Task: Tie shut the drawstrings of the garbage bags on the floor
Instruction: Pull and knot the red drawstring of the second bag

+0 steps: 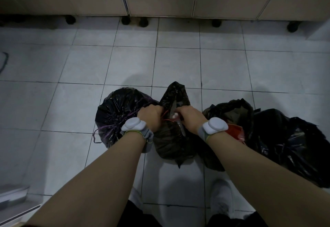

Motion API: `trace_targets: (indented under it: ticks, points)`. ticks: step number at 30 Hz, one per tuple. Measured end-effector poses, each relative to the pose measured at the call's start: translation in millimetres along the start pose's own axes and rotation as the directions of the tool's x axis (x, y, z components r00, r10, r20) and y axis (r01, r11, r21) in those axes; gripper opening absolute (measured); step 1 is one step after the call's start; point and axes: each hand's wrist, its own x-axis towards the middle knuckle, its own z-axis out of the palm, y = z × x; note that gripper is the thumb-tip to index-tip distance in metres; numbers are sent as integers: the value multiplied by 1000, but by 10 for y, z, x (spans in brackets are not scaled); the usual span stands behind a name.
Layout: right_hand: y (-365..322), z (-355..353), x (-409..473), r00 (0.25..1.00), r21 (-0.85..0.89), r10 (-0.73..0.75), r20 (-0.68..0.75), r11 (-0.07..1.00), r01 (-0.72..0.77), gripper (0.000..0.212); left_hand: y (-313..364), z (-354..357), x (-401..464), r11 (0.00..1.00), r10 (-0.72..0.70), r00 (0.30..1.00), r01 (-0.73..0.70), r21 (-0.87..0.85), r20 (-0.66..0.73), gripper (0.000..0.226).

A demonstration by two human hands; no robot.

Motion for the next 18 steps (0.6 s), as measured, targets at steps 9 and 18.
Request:
trace_targets:
  ticks: [9, 18]
  points:
    - [67, -21, 11, 989, 118, 55, -139, 992, -39, 23, -88, -111, -14, 993, -40, 998, 35, -110, -44, 27]
    - [60, -162, -83, 972, 137, 33, -233, 991, -1, 21, -68, -293, -86, 993, -35, 985, 15, -115, -170, 26]
